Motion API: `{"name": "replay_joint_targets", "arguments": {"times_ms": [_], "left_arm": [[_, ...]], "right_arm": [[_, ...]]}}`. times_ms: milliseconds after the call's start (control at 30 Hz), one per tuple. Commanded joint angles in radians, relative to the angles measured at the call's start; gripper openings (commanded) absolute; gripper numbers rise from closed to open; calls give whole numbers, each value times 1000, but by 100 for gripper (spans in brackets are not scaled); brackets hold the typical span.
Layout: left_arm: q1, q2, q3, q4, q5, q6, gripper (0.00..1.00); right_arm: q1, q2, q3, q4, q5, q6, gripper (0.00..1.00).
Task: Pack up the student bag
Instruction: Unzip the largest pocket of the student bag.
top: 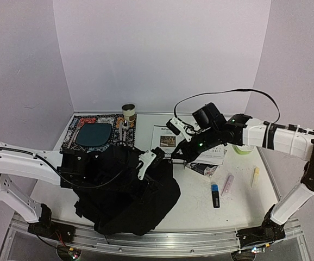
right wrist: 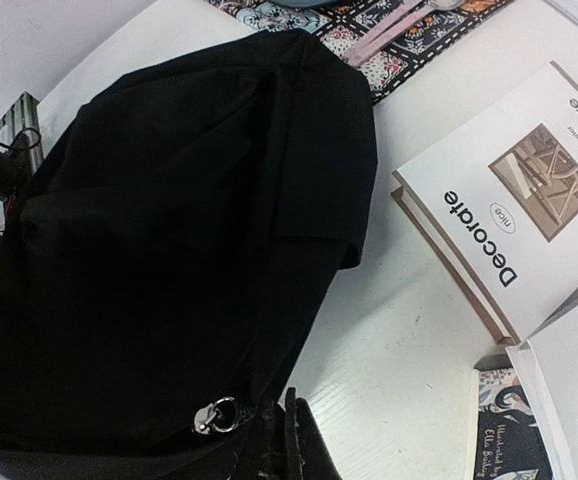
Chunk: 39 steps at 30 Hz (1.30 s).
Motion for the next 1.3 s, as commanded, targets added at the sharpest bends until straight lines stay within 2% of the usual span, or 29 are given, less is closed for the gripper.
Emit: {"name": "replay_joint_targets", "arguments": {"times_ms": [0,300,400,633,800,967,1267], "left_arm": [[-77,-86,-23,-86,100,19,0],[-143,-136,-35,-104,26,29,0],[-157,-126,-30,-104,3,26,0],[-156,-40,0,-99,-141,0,1],[-154,62,60,-98,-276,-3,1],[-131,159,127,-96,-329,-25,3],[-53,309,266,-91,-354,-103,12]], "right_arm": [[-75,61,85,55,167,-23,0],[-86,199,178,80,176,-14,0],[-86,228,213,95,101,-2,0],[-85,238,247,108,-73,70,0],[-85,186,212,108,-79,123,1],[-85,111,153,103,-33,173,39],[-85,-127,-77,42,107,383,59]]}}
